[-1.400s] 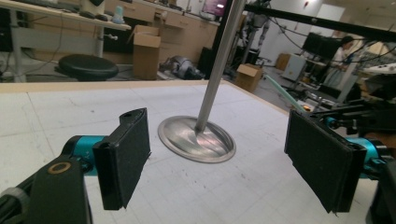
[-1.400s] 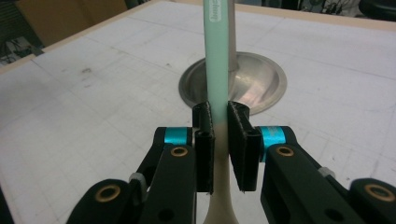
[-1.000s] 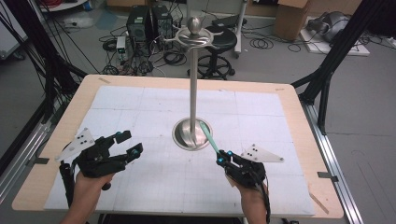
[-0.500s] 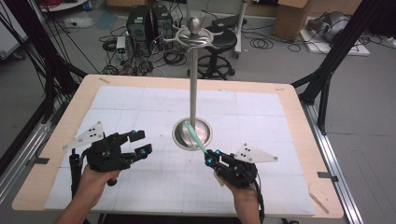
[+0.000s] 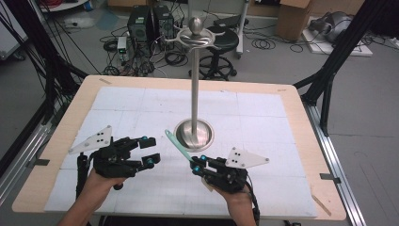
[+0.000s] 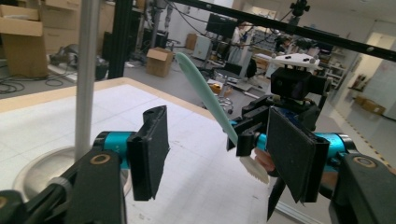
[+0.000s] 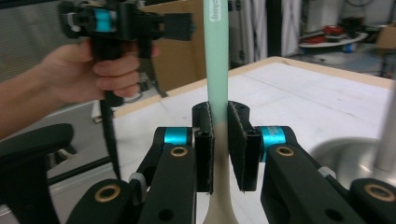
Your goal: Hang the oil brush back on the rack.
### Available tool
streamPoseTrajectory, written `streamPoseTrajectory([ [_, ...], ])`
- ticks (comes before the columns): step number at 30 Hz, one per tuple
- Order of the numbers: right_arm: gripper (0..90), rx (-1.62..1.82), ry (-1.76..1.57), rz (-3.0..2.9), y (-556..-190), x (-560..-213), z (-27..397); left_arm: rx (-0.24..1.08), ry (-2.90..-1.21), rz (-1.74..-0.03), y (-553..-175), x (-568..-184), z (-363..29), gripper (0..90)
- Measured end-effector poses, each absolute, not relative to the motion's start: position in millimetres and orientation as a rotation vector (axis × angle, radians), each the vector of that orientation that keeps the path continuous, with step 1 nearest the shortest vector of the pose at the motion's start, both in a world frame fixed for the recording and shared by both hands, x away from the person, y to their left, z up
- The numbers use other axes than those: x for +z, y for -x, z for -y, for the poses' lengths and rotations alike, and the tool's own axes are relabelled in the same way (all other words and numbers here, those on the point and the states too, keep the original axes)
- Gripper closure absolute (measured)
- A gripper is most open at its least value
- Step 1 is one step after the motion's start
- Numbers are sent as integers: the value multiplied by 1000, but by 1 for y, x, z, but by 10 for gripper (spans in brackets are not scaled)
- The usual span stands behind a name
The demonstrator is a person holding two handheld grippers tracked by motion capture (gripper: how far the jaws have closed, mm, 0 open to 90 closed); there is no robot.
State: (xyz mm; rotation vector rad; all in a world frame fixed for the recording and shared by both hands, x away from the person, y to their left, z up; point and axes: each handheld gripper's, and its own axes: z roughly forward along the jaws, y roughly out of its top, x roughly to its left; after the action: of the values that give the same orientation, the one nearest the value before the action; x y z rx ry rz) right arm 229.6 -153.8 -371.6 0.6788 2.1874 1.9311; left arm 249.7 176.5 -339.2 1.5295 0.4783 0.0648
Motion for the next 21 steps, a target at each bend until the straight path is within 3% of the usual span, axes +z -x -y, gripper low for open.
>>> streamPoseTrajectory([
  [10, 813, 2012, -573, -2230, -225, -372, 142, 6, -1529, -448, -253, -337, -161, 439],
  [13, 813, 2012, -561, -2242, -225, -373, 139, -13, -1545, -438, -254, -335, -156, 549],
  [21, 813, 2002, -554, -2232, -225, -373, 136, -29, -1571, -460, -254, -332, -152, 704],
])
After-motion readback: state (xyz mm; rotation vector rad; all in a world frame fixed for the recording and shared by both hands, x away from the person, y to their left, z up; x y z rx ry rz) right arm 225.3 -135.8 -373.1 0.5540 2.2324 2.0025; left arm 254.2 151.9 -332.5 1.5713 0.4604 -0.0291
